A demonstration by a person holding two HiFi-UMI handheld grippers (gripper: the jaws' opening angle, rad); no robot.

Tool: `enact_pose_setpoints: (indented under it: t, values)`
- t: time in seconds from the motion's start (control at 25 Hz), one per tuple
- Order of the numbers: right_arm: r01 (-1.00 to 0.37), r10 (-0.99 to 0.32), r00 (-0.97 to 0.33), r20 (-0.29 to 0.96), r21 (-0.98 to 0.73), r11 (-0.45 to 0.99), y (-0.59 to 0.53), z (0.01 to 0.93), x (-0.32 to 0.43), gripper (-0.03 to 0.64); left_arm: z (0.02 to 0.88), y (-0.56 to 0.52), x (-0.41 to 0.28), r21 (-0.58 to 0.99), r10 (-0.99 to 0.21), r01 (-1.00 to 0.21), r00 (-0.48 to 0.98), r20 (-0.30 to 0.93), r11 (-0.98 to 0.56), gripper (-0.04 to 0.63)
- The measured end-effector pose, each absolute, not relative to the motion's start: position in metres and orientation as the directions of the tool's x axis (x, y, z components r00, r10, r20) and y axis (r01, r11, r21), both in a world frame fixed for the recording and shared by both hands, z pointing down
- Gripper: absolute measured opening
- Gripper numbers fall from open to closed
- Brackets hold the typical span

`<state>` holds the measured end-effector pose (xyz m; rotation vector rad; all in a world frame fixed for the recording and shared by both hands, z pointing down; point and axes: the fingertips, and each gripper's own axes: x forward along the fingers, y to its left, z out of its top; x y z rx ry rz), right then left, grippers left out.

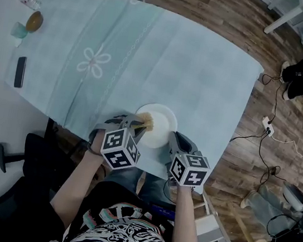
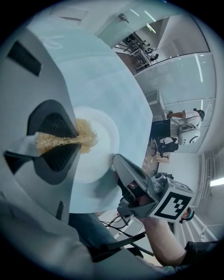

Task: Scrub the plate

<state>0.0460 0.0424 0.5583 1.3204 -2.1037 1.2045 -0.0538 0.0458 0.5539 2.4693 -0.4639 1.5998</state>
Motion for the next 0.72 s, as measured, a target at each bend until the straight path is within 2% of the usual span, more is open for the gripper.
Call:
enact_pose_setpoints:
  t: [0.36,0.72]
  values:
    - [-0.865,-0.539,-0.488,0.686,-0.463,0.194,0.0418,0.5586,0.0449,0.021,0.556,0.0392,-0.055,-0.095,-0.222,-0.341,0.357,0.907,-0.935,0.063]
    - [-0.873,-0.548,-0.476,0.688,-0.443,0.203,0.0413,0.5582,0.0452,0.021,0.5587,0.0389,-0.0485,-0.114,-0.212,-0.304,0.314,0.925,-0.946,0.063]
